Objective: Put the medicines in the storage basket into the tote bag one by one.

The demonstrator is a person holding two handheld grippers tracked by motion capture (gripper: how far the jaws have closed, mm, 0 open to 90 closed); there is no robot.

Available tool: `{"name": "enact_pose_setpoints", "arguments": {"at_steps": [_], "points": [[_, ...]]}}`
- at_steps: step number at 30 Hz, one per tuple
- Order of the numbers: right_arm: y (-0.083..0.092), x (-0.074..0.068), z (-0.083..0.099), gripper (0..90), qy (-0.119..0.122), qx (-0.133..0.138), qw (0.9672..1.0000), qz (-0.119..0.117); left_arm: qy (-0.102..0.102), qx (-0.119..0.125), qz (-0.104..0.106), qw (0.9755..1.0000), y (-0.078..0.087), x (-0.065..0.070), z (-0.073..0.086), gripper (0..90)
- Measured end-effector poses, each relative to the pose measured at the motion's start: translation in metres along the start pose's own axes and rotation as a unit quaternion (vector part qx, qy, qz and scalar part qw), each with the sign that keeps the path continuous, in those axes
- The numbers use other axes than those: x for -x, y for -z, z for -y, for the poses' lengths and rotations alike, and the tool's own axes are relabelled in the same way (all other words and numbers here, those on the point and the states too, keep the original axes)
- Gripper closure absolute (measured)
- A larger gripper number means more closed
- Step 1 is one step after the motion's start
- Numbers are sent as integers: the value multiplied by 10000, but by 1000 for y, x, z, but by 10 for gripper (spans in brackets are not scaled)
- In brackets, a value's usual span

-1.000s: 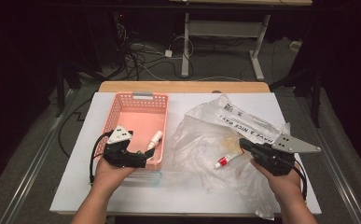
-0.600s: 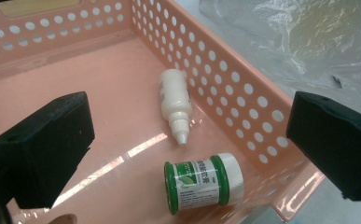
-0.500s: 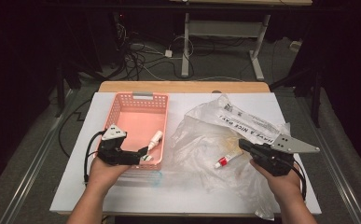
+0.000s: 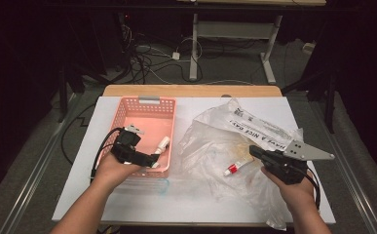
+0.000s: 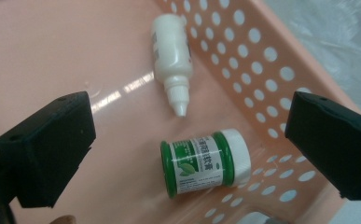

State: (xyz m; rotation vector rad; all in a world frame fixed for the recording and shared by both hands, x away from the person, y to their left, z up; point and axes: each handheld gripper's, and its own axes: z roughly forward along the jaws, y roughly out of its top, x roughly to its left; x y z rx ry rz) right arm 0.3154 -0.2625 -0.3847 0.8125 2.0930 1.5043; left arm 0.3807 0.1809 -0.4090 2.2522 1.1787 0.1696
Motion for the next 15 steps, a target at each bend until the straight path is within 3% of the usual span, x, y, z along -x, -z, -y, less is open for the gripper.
{"name": "enact_pose_setpoints", "arguments": {"at_steps": [7, 15], "points": [[-2, 0, 1, 900, -20, -26, 10000, -16, 66, -596, 88, 9982, -11, -1, -7, 25], [0, 0, 1, 900, -16, 0, 10000, -9, 248, -1334, 123, 9907, -22, -8, -17, 43]]}}
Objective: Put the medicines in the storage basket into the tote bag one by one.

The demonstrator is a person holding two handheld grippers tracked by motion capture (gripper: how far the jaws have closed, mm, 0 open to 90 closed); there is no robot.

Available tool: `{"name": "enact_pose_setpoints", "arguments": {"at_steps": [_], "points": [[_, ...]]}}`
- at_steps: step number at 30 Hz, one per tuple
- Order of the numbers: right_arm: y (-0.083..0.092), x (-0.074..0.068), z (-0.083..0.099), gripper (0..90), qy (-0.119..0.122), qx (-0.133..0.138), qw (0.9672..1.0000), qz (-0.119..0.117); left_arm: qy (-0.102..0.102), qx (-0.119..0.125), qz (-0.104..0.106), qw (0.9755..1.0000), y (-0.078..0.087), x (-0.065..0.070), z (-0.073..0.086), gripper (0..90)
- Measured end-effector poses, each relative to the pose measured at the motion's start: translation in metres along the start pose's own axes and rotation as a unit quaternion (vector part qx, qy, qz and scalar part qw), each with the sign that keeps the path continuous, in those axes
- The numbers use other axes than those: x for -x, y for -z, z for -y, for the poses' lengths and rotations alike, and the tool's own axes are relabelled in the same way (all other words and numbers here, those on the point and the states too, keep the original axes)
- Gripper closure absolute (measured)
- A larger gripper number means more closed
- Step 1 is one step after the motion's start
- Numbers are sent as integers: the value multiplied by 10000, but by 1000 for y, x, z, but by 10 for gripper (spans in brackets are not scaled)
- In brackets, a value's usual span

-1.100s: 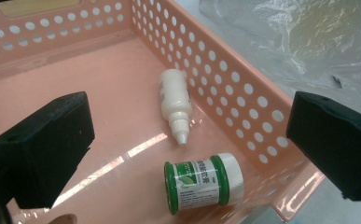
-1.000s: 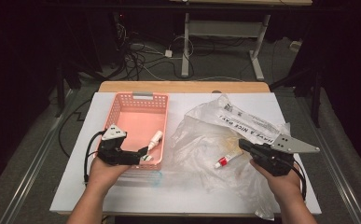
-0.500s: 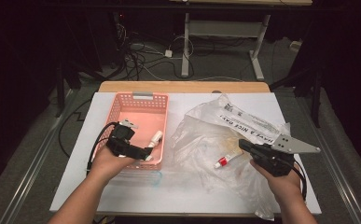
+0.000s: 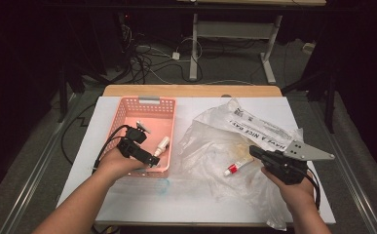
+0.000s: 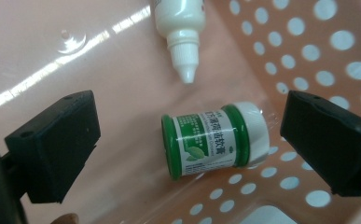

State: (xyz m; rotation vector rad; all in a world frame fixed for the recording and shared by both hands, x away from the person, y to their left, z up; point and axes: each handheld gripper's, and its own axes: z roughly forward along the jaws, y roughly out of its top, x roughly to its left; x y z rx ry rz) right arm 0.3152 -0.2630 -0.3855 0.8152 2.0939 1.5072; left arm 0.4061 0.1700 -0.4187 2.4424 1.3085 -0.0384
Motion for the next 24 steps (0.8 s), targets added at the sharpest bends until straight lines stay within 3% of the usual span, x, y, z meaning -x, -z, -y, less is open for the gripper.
{"name": "enact_pose_setpoints", "arguments": {"at_steps": [10, 19, 24], "points": [[1, 0, 0, 900, -5, 2, 10000, 15, -37, -712, -61, 9974, -13, 6, -14, 109], [3, 1, 0, 900, 3, 29, 10000, 28, 215, -1130, 60, 9933, -17, 1, -16, 159], [3, 0, -1, 900, 0, 34, 10000, 30, 380, -1325, 270, 9901, -20, -3, -18, 214]]}}
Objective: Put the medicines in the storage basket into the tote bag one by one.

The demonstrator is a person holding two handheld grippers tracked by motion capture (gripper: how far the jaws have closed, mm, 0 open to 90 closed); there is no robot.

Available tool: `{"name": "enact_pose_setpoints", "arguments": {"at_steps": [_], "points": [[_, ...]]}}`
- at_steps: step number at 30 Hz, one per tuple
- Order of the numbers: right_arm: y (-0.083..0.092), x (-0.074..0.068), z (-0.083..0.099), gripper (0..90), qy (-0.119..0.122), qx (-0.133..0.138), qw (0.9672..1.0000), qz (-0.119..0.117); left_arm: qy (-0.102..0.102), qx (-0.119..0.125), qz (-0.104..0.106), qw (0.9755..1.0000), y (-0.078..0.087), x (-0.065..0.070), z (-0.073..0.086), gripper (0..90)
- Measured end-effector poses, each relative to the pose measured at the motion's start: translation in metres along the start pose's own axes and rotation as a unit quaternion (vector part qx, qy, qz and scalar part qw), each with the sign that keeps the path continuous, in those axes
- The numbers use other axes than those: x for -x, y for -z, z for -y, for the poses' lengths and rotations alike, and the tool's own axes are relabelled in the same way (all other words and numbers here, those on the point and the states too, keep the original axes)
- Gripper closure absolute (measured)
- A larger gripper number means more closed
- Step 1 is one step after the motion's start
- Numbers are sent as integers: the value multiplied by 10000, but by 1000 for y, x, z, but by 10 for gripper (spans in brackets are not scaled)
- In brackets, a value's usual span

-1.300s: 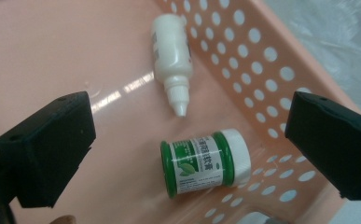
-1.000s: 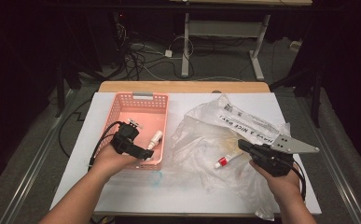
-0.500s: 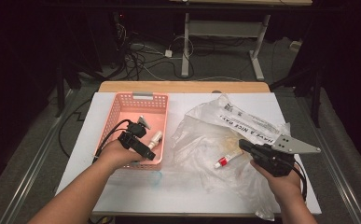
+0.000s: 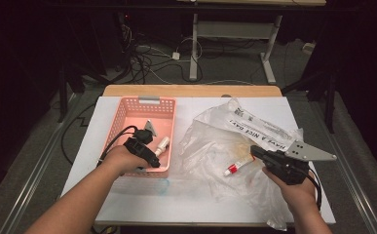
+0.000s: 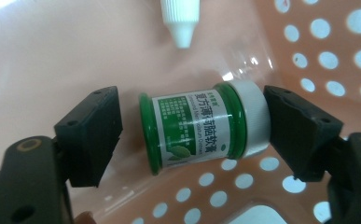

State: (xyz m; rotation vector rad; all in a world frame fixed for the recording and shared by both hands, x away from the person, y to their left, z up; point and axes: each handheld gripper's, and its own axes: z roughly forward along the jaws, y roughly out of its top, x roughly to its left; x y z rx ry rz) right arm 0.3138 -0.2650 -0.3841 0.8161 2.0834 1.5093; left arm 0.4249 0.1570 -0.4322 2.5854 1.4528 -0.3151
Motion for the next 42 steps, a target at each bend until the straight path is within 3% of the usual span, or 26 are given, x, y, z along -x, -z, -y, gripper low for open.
{"name": "enact_pose_setpoints", "arguments": {"at_steps": [7, 12, 18, 21, 25, 34, 42], "points": [[0, 0, 0, 900, 10, -5, 10000, 1, 86, -239, 207, 9995, -2, -2, -3, 257], [1, -1, -1, 900, 19, 14, 10000, 3, 54, -179, 230, 9996, -1, -1, -3, 311], [1, -1, -1, 900, 11, 19, 10000, -8, 3, 181, 102, 9998, 2, 3, 1, 347], [1, -1, -1, 900, 31, 19, 10000, -7, 14, 357, 141, 9993, 3, 2, 4, 349], [1, -1, -1, 900, 27, 20, 10000, -8, -51, 607, 14, 9981, 5, 4, 8, 350], [1, -2, -1, 900, 23, 19, 10000, -8, -118, 1056, -213, 9941, 8, 8, 15, 350], [1, -2, -1, 900, 11, 22, 10000, -10, -255, 1486, -444, 9876, 11, 12, 25, 350]]}}
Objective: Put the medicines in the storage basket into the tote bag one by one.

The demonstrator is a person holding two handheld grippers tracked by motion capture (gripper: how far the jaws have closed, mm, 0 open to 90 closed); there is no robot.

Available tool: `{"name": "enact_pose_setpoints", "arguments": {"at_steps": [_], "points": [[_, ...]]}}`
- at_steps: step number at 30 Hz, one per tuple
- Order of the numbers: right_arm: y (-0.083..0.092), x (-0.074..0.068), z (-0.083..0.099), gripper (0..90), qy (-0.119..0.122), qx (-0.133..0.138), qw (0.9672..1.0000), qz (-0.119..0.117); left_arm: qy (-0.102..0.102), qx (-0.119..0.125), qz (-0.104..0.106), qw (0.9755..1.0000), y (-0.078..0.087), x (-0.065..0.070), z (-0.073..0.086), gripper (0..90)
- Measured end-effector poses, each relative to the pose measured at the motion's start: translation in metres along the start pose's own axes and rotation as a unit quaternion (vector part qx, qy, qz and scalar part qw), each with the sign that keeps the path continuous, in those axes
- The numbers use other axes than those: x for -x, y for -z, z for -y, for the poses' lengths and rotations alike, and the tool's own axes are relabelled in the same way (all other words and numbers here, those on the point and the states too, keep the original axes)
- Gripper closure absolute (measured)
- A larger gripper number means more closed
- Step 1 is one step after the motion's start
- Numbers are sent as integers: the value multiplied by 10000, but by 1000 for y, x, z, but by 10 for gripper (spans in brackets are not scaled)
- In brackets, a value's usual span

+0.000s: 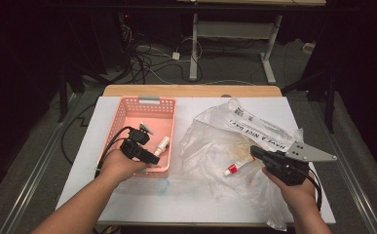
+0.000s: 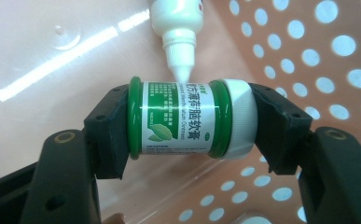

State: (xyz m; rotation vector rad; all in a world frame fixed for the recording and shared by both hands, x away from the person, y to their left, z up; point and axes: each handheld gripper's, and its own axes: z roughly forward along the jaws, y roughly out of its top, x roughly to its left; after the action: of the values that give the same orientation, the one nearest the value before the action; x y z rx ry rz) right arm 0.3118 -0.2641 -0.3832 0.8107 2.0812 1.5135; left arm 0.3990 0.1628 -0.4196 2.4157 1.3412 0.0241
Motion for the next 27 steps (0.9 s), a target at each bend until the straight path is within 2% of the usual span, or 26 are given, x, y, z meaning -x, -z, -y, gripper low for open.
{"name": "enact_pose_setpoints", "arguments": {"at_steps": [4, 7, 13, 19, 23, 26, 27], "points": [[0, 0, 0, 900, -8, 3, 10000, 8, 0, 330, -45, 9994, 3, 2, 6, 350], [1, 0, 0, 900, -14, 2, 10000, 10, 6, 491, -72, 9988, 5, 3, 11, 350], [1, -1, 0, 900, -18, -5, 10000, 9, 42, 860, -76, 9963, 10, 2, 19, 350], [0, 0, 2, 900, -6, -21, 10000, 6, 2, 1352, -126, 9907, 12, 3, 29, 350], [0, 0, 2, 900, 0, -29, 10000, 9, -55, 1664, -137, 9859, 14, 3, 35, 350], [0, 0, 2, 900, -7, -30, 10000, 10, -122, 1856, -267, 9822, 15, 5, 39, 350], [0, 0, 2, 900, -6, -27, 10000, 10, -148, 1902, -249, 9813, 15, 4, 40, 350]]}}
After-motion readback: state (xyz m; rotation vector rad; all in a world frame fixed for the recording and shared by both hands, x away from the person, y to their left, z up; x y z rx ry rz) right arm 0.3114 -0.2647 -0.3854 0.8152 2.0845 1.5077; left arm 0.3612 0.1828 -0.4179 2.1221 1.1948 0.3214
